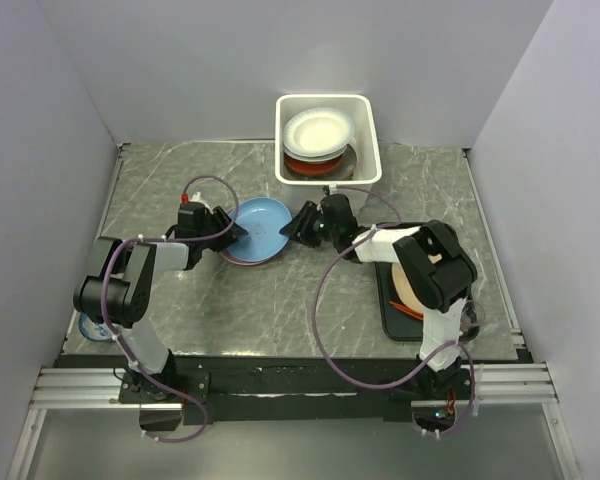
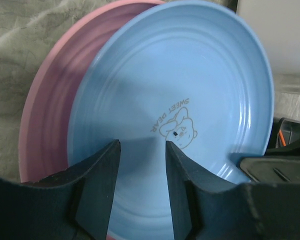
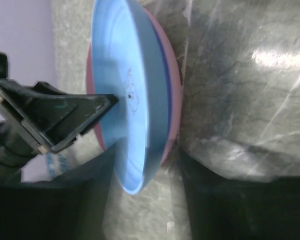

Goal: Place the plates into the plastic bin on the countertop
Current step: Pick up the plate at the center of the board.

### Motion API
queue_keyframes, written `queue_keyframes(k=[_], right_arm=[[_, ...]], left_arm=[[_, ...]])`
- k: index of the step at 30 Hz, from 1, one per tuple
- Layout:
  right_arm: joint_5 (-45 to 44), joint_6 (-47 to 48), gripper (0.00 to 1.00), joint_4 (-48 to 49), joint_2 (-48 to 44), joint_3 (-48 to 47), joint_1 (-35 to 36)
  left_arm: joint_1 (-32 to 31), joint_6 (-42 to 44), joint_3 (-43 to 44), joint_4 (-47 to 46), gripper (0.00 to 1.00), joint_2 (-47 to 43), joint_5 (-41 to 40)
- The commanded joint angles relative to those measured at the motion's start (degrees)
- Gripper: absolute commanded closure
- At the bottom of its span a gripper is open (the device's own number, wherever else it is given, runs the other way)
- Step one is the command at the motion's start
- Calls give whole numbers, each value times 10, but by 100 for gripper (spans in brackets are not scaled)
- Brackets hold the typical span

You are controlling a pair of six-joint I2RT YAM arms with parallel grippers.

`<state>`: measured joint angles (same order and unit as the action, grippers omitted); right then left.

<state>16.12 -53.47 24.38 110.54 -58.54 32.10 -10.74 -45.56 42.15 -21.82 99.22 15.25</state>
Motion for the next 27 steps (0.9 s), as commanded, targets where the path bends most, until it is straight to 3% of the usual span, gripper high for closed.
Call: queue_keyframes(k=[1, 2, 3, 10, 11, 12, 15, 19, 23, 27], right_arm=[[-10, -8, 88, -2, 16, -27, 9], [-11, -1, 97, -6, 18, -31, 9], [-13, 2, 100, -9, 18, -32, 9], [-30, 10, 100, -18, -16, -14, 9], [-31, 9, 100, -19, -18, -12, 10], [-32, 10, 100, -20, -25, -11, 10], [-37, 12, 100, -22, -37, -7, 9], [-38, 12, 100, -25, -48, -3, 10], [-41, 9, 100, -21, -61, 4, 10], [-42, -1, 100, -11, -88, 18, 10]], left_arm=[[-7, 27, -10, 77, 51, 4, 5], [-8, 27, -9, 79, 51, 2, 6], [-8, 28, -8, 80, 50, 1, 5], [-7, 28, -6, 87, 44, -13, 3], [-7, 29, -5, 88, 40, -16, 5], [-7, 29, -7, 87, 29, -20, 7], [-7, 26, -22, 72, 14, -57, 24], [-7, 26, -50, 56, 8, -161, 28], [-8, 33, -67, 84, 1, -260, -22], [-7, 37, -70, 121, 1, -334, -63]])
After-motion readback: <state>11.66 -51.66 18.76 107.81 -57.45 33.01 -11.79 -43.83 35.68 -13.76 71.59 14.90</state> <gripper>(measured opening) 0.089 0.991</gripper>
